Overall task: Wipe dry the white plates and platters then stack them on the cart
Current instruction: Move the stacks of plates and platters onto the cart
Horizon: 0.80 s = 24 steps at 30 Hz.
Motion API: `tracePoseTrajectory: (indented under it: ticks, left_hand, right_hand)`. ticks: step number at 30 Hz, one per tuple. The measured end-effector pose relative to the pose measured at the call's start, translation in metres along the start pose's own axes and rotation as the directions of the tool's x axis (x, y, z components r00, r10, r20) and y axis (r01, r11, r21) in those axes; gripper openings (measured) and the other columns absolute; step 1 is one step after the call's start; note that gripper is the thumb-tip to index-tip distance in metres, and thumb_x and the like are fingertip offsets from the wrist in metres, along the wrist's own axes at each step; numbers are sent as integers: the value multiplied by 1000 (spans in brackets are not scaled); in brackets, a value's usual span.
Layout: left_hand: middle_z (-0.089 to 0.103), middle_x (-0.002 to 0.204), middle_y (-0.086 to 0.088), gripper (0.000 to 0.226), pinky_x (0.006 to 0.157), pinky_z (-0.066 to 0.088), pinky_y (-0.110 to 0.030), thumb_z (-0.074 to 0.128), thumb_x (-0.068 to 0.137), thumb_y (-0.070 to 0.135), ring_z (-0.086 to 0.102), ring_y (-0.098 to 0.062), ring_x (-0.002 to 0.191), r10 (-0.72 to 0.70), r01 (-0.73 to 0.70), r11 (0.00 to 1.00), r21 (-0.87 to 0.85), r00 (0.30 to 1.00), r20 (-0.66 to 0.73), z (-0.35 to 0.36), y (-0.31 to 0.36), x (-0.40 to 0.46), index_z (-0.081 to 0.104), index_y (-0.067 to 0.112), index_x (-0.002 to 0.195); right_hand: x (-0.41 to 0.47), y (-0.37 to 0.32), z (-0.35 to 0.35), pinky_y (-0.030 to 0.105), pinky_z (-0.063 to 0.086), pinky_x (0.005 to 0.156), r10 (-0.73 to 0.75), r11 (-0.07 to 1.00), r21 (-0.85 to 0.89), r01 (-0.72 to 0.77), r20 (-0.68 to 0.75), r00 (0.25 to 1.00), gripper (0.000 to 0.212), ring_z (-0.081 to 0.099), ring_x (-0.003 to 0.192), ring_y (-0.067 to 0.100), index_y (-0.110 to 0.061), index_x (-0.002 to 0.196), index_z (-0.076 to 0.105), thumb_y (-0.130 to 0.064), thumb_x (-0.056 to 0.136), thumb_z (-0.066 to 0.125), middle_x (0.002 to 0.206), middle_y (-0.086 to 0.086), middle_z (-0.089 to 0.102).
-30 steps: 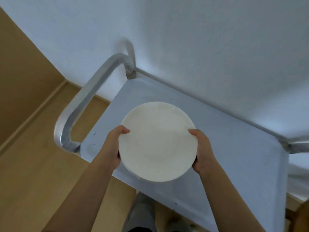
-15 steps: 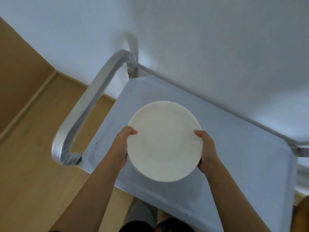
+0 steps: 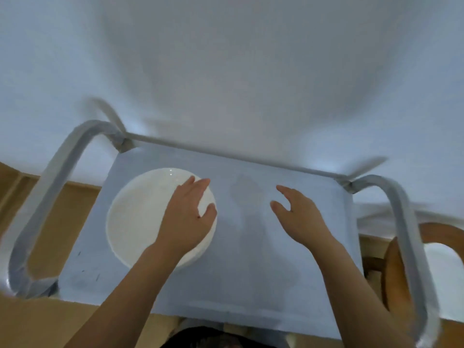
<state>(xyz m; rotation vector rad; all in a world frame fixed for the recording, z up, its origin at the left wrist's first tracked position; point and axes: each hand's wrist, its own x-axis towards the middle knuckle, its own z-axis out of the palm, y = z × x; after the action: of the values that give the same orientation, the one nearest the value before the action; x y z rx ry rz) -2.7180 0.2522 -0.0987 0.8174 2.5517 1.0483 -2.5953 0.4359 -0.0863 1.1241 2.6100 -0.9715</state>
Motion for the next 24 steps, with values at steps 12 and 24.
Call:
tracePoseTrajectory:
  ticks: [12, 24]
  left_hand:
    - [38, 149, 0, 50, 108, 13, -17, 50, 94, 27, 26, -12, 139, 370, -408, 911, 51, 867, 334, 198, 223, -73, 39, 20, 142]
    - [52, 136, 4, 45, 102, 37, -30, 52, 92, 32, 49, -13, 123, 379, -401, 909, -116, 675, 633, 360, 344, -131, 47, 25, 136]
  right_hand:
    - [-120, 222, -124, 34, 30, 108, 0, 985, -167, -41, -238, 971, 49, 37, 134, 20, -16, 143, 37, -32, 97, 44, 147, 1, 42]
    - [-199, 406, -133, 26, 43, 92, 332, 931, -51, -362, -298, 895, 42, 54, 117, 14, -23, 131, 50, -39, 92, 51, 133, -5, 55]
